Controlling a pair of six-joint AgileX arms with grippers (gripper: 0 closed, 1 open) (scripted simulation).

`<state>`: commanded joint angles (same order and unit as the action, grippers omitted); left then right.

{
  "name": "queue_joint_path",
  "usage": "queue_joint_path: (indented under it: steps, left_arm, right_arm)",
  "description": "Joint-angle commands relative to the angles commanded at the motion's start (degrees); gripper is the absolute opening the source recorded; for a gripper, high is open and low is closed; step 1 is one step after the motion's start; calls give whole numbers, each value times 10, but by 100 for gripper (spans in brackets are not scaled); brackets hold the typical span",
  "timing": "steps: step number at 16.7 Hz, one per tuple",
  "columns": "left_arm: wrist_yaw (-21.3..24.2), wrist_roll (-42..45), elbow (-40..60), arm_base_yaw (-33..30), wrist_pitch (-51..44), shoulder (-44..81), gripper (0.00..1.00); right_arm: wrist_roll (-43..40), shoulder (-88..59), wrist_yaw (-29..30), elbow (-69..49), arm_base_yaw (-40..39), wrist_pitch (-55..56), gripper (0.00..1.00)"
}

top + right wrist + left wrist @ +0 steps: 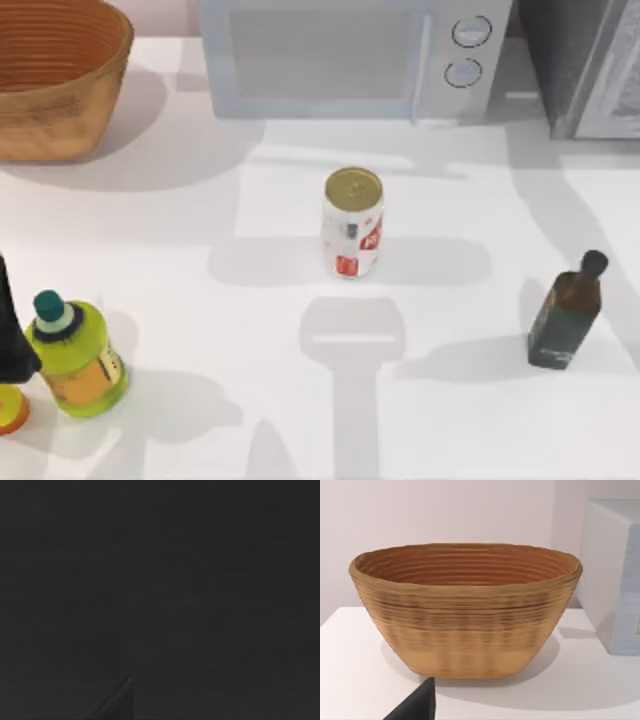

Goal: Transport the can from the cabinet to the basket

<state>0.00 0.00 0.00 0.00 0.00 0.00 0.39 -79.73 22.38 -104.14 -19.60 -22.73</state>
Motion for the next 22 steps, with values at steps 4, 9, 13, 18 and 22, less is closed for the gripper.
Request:
queue_joint_path:
  steps: [4,9,13,18,22]
  left_arm:
    - [0,0,0,0,0,0,100]
    - [0,0,0,0,0,0,100]
    - [0,0,0,0,0,0,100]
    - [0,0,0,0,0,0,100]
    - [0,0,0,0,0,0,100]
  right_arm:
    - [0,67,-19,85,14,22,100]
    - [-1,227,-64,308,53,67,100]
    - [-2,389,-109,532,94,112,100]
    - [-4,597,-167,802,147,169,100]
    - [-4,729,-204,963,179,206,100]
